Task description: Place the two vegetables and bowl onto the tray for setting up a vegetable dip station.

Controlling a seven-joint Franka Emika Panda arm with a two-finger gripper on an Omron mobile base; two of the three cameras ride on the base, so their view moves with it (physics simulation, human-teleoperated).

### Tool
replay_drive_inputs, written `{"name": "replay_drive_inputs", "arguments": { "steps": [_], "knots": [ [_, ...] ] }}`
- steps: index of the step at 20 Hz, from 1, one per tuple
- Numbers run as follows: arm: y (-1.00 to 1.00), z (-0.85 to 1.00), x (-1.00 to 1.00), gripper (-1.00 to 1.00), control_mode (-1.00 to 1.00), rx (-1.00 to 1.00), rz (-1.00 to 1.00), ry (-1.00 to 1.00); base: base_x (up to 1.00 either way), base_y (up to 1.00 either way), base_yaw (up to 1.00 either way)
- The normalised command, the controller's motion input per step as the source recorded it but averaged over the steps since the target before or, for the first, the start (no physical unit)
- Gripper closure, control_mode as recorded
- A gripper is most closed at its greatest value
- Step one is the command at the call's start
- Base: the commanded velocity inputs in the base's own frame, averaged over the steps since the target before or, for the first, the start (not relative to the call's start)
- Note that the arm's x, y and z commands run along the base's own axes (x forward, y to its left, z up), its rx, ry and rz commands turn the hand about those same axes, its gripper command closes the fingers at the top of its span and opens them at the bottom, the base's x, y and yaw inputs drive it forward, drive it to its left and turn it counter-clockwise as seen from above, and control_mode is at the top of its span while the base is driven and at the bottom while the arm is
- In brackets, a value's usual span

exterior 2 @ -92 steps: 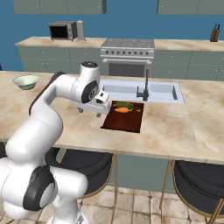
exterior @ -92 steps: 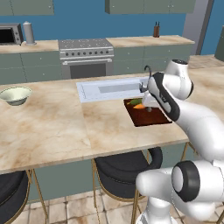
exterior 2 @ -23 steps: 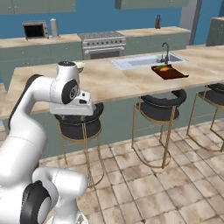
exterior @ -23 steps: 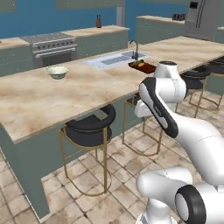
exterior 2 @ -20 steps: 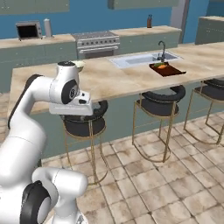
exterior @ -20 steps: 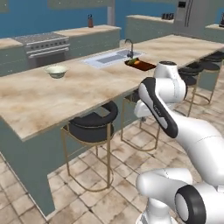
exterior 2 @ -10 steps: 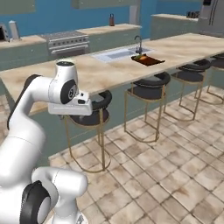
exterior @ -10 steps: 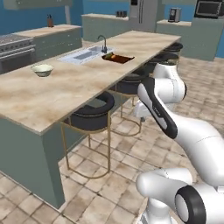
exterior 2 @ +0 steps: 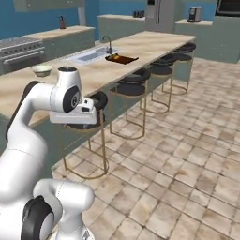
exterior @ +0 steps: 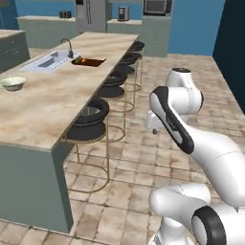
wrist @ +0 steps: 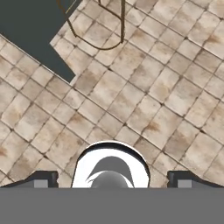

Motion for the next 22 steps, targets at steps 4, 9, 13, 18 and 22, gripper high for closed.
{"name": "replay_drive_inputs", "arguments": {
  "steps": [4, 9, 13, 18, 22],
  "knots": [
    [0.0, 0.0, 0.0, -1.0, 1.0, 0.0, 0.0, 0.0, -0.06, 1.0, -0.6],
    [0.0, 0.0, 0.0, -1.0, 1.0, 0.0, 0.0, 0.0, -0.16, 1.0, -0.48],
    [0.0, 0.0, 0.0, -1.0, 1.0, 0.0, 0.0, 0.0, -0.57, 1.0, -0.27],
    [0.0, 0.0, 0.0, -1.0, 1.0, 0.0, 0.0, 0.0, -0.59, 1.0, -0.25],
    [0.0, 0.0, 0.0, -1.0, 1.0, 0.0, 0.0, 0.0, -0.24, 1.0, -0.3]
  ]
}}
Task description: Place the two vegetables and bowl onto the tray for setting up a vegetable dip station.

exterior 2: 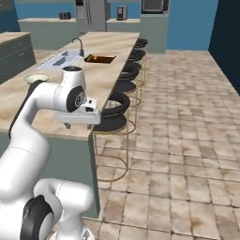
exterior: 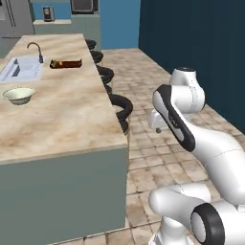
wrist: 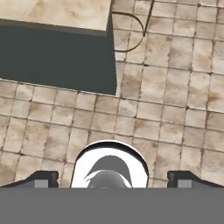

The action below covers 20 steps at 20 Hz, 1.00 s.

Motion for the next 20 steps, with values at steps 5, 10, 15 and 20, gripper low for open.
{"name": "replay_drive_inputs", "arguments": {
  "steps": [5, 10, 15, 20],
  "knots": [
    [0.0, 0.0, 0.0, -1.0, 1.0, 0.0, 0.0, 0.0, -0.19, 1.0, -0.31],
    [0.0, 0.0, 0.0, -1.0, 1.0, 0.0, 0.0, 0.0, -0.46, 1.0, -0.26],
    [0.0, 0.0, 0.0, -1.0, 1.0, 0.0, 0.0, 0.0, -0.58, 1.0, -0.24],
    [0.0, 0.0, 0.0, -1.0, 1.0, 0.0, 0.0, 0.0, -0.59, 1.0, -0.26]
  ]
}}
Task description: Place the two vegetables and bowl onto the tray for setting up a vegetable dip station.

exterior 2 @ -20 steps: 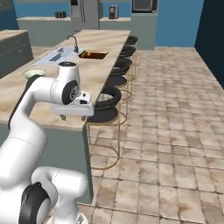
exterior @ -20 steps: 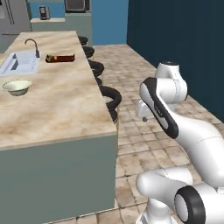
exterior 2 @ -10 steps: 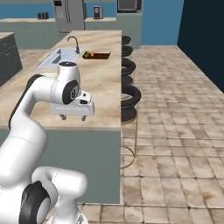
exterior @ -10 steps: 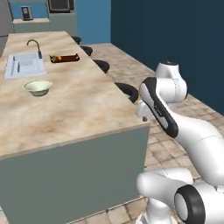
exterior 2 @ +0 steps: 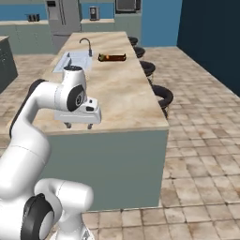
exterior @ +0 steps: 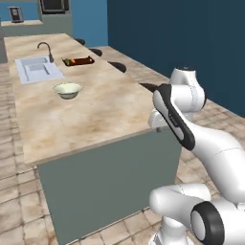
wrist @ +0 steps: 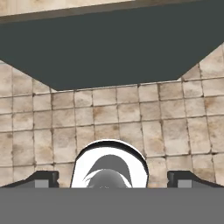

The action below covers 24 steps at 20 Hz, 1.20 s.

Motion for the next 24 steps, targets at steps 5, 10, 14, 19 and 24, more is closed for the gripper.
{"name": "replay_drive_inputs", "arguments": {
  "steps": [5, 10, 14, 19, 24],
  "knots": [
    [0.0, 0.0, 0.0, -1.0, 1.0, 0.0, 0.0, 0.0, -0.36, 1.0, -0.29],
    [0.0, 0.0, 0.0, -1.0, 1.0, 0.0, 0.0, 0.0, -0.21, 1.0, -0.34],
    [0.0, 0.0, 0.0, -1.0, 1.0, 0.0, 0.0, 0.0, -0.02, 1.0, -0.42],
    [0.0, 0.0, 0.0, -1.0, 1.0, 0.0, 0.0, 0.0, 0.0, 1.0, -0.5],
    [0.0, 0.0, 0.0, -1.0, 1.0, 0.0, 0.0, 0.0, 0.0, 1.0, -0.51]
  ]
}}
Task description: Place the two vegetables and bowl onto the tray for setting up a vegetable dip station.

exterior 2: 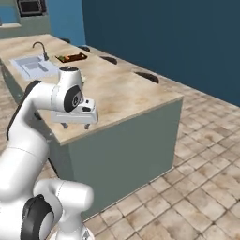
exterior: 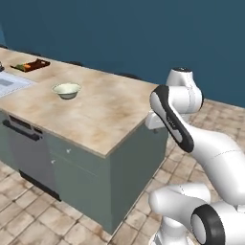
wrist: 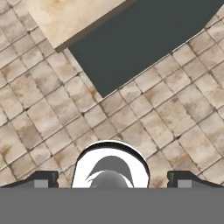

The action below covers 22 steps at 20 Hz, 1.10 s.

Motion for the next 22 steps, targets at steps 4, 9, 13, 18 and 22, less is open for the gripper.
{"name": "replay_drive_inputs", "arguments": {
  "steps": [4, 9, 13, 18, 22],
  "knots": [
    [0.0, 0.0, 0.0, -1.0, 1.0, 0.0, 0.0, 0.0, 0.0, 1.0, -0.5],
    [0.0, 0.0, 0.0, -1.0, 1.0, 0.0, 0.0, 0.0, 0.0, 1.0, -0.5],
    [0.0, 0.0, 0.0, -1.0, 1.0, 0.0, 0.0, 0.0, 0.0, 1.0, -0.51],
    [0.0, 0.0, 0.0, -1.0, 1.0, 0.0, 0.0, 0.0, 0.0, 1.0, -0.5],
    [0.0, 0.0, 0.0, -1.0, 1.0, 0.0, 0.0, 0.0, 0.0, 1.0, -0.49]
  ]
}}
